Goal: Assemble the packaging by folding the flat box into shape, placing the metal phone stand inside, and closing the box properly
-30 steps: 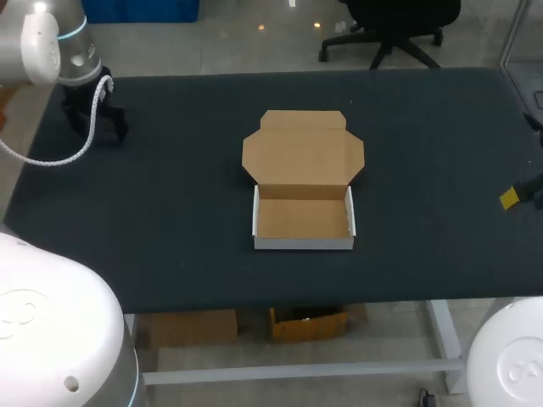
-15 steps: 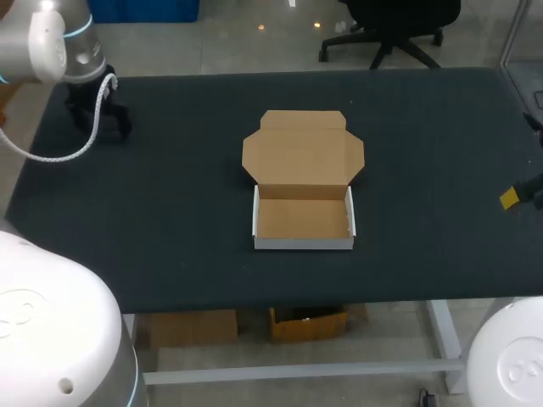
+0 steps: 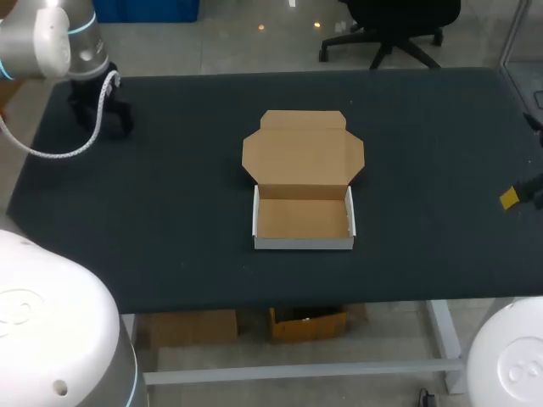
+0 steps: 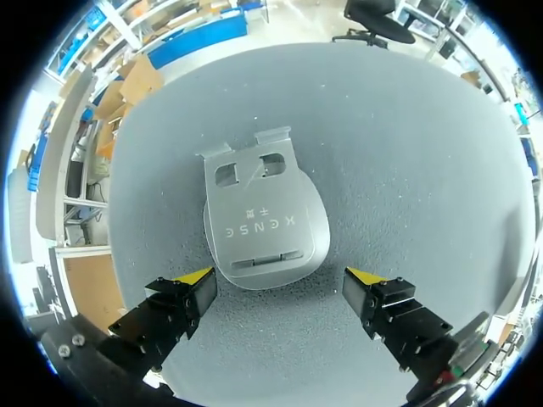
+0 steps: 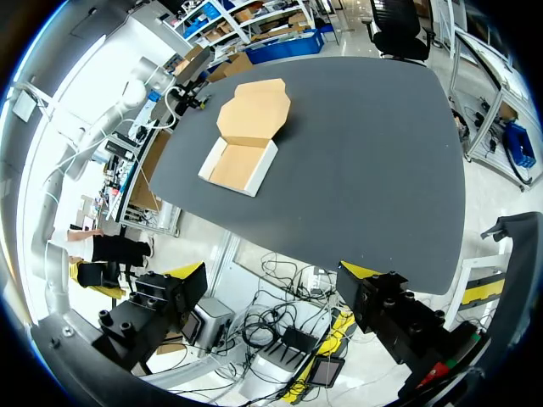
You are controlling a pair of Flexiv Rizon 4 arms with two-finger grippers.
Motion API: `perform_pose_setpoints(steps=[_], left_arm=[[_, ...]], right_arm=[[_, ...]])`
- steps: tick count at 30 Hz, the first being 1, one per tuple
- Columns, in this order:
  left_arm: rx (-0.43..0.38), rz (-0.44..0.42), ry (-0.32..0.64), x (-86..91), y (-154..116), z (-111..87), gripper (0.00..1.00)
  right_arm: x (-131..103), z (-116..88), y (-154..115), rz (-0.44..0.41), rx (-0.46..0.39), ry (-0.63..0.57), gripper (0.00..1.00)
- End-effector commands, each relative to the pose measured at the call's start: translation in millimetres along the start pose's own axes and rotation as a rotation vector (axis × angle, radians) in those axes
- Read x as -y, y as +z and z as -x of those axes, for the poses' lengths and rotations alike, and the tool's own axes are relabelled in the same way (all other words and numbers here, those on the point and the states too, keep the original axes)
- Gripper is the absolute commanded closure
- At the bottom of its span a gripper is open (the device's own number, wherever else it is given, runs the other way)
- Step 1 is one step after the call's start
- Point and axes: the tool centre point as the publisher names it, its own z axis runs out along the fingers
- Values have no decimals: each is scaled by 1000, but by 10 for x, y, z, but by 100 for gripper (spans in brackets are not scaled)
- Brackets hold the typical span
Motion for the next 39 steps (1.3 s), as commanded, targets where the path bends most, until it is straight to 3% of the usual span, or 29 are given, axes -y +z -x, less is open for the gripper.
perform_pose_setpoints(steps=[1, 24, 39], left_arm=[[-10, 14, -3, 71, 34, 14, 0], [-25, 18, -14, 238, 38, 35, 0], [-20, 21, -35, 338, 77, 84, 5]], right_arm=[[4, -6, -16, -2, -2, 0, 0], [4, -6, -16, -2, -2, 0, 0], [4, -6, -16, -2, -2, 0, 0]])
